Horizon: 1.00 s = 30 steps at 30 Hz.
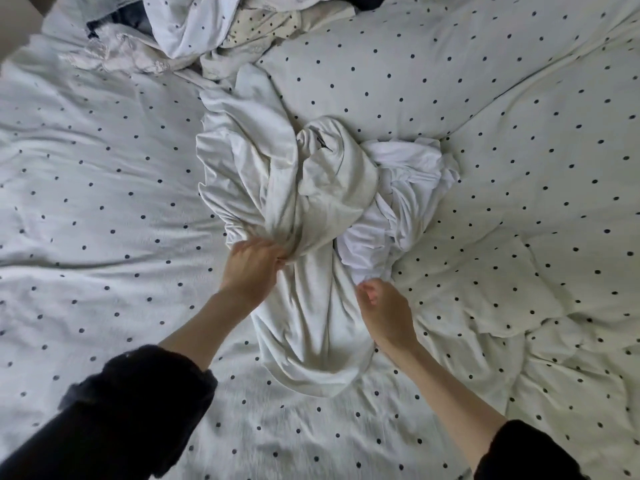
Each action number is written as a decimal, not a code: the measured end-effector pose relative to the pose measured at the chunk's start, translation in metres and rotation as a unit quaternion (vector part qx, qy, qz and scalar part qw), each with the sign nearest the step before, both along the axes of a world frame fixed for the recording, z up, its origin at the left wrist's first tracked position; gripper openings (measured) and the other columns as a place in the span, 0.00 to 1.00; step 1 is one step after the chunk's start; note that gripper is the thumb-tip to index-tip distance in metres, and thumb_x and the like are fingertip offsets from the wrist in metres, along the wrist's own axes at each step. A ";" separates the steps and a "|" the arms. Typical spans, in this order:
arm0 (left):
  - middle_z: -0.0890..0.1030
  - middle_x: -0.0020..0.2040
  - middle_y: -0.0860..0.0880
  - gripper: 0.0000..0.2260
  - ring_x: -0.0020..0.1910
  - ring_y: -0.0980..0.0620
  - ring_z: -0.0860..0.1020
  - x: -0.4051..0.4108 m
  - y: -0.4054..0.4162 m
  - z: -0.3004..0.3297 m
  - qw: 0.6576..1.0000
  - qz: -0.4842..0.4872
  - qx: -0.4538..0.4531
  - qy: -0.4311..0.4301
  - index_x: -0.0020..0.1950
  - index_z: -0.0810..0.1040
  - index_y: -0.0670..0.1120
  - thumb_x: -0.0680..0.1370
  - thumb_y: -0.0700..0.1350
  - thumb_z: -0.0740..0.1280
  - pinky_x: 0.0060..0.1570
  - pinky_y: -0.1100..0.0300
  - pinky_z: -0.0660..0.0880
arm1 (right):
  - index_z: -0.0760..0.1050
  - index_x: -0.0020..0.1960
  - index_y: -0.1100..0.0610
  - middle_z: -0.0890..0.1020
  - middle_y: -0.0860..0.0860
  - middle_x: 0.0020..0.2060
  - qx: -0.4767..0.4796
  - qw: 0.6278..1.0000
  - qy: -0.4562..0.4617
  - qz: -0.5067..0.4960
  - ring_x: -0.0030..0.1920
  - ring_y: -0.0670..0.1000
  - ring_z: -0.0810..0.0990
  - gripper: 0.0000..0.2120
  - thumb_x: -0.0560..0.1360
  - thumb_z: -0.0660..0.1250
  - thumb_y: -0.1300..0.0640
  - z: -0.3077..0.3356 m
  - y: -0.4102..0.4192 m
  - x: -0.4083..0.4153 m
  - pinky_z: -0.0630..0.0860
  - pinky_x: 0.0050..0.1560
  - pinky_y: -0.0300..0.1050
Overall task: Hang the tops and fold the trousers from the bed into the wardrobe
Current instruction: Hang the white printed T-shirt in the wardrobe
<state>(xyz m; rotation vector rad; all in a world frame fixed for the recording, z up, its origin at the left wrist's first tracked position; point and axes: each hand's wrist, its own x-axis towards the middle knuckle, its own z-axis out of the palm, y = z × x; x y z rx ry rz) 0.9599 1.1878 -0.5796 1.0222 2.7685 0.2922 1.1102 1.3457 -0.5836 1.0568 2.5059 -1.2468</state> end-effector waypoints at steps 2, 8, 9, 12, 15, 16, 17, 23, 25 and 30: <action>0.82 0.42 0.47 0.05 0.43 0.47 0.80 0.029 -0.004 0.007 0.997 -0.051 0.050 -0.038 0.49 0.82 0.43 0.74 0.40 0.69 0.51 0.51 0.76 | 0.77 0.57 0.56 0.80 0.52 0.50 -0.004 0.999 0.052 -0.009 0.50 0.50 0.79 0.12 0.79 0.60 0.53 0.012 -0.009 -0.010 0.72 0.54 0.45; 0.79 0.54 0.55 0.11 0.53 0.58 0.75 0.104 -0.026 0.026 0.961 -0.171 0.028 -0.217 0.58 0.79 0.50 0.80 0.49 0.60 0.55 0.68 0.66 | 0.77 0.38 0.61 0.81 0.54 0.34 -0.188 0.978 -0.080 -0.053 0.37 0.53 0.81 0.14 0.73 0.70 0.49 0.013 -0.021 -0.023 0.78 0.44 0.51; 0.79 0.54 0.55 0.11 0.53 0.57 0.75 0.105 -0.030 0.029 0.960 -0.167 0.027 -0.224 0.58 0.78 0.51 0.80 0.49 0.60 0.54 0.67 0.67 | 0.79 0.40 0.63 0.83 0.58 0.37 -0.201 0.973 -0.089 -0.069 0.40 0.58 0.82 0.10 0.70 0.72 0.55 0.010 -0.024 -0.022 0.79 0.47 0.57; 0.77 0.58 0.53 0.13 0.57 0.55 0.73 0.096 -0.041 0.025 0.966 -0.156 0.015 -0.205 0.64 0.75 0.50 0.80 0.47 0.61 0.59 0.65 0.67 | 0.79 0.41 0.65 0.82 0.58 0.33 -0.189 0.972 -0.106 -0.091 0.35 0.56 0.82 0.02 0.70 0.69 0.65 0.012 -0.024 -0.015 0.80 0.43 0.48; 0.80 0.50 0.52 0.14 0.49 0.54 0.77 0.083 -0.051 0.030 0.981 -0.156 -0.014 -0.118 0.59 0.79 0.49 0.74 0.46 0.70 0.53 0.59 0.75 | 0.76 0.41 0.64 0.80 0.56 0.33 -0.213 0.962 -0.073 -0.152 0.31 0.51 0.79 0.03 0.73 0.65 0.65 0.019 -0.020 -0.007 0.73 0.35 0.38; 0.81 0.43 0.55 0.14 0.43 0.55 0.78 0.080 -0.055 0.034 0.983 -0.159 -0.025 -0.086 0.53 0.82 0.51 0.68 0.48 0.76 0.45 0.60 0.77 | 0.76 0.42 0.64 0.80 0.56 0.34 -0.221 0.957 -0.066 -0.176 0.31 0.51 0.79 0.03 0.73 0.63 0.66 0.023 -0.020 -0.003 0.72 0.34 0.37; 0.80 0.38 0.57 0.15 0.39 0.56 0.78 0.080 -0.058 0.039 0.982 -0.172 -0.038 -0.065 0.47 0.83 0.53 0.63 0.51 0.79 0.40 0.62 0.77 | 0.74 0.43 0.63 0.79 0.56 0.34 -0.228 0.952 -0.061 -0.193 0.30 0.50 0.78 0.03 0.74 0.62 0.66 0.028 -0.020 0.001 0.72 0.31 0.36; 0.75 0.62 0.54 0.13 0.61 0.56 0.71 0.110 -0.048 0.068 0.963 -0.210 -0.016 -0.170 0.62 0.77 0.53 0.80 0.52 0.60 0.62 0.61 0.67 | 0.67 0.35 0.58 0.68 0.52 0.30 -0.238 0.939 -0.046 -0.244 0.30 0.48 0.65 0.11 0.75 0.61 0.65 0.052 -0.022 0.035 0.62 0.31 0.39; 0.76 0.61 0.51 0.13 0.57 0.53 0.76 0.111 -0.037 0.072 0.974 -0.160 0.045 -0.152 0.63 0.77 0.52 0.79 0.45 0.63 0.56 0.59 0.74 | 0.66 0.35 0.58 0.67 0.52 0.30 -0.218 0.947 -0.030 -0.234 0.29 0.48 0.64 0.12 0.76 0.59 0.65 0.059 -0.018 0.052 0.61 0.31 0.40; 0.75 0.63 0.46 0.30 0.59 0.45 0.76 0.111 0.012 0.062 0.986 -0.145 0.059 -0.056 0.66 0.72 0.51 0.66 0.43 0.76 0.53 0.49 0.76 | 0.69 0.36 0.59 0.68 0.49 0.27 -0.274 0.939 0.000 -0.209 0.29 0.48 0.65 0.11 0.77 0.61 0.61 0.072 -0.006 0.088 0.63 0.32 0.40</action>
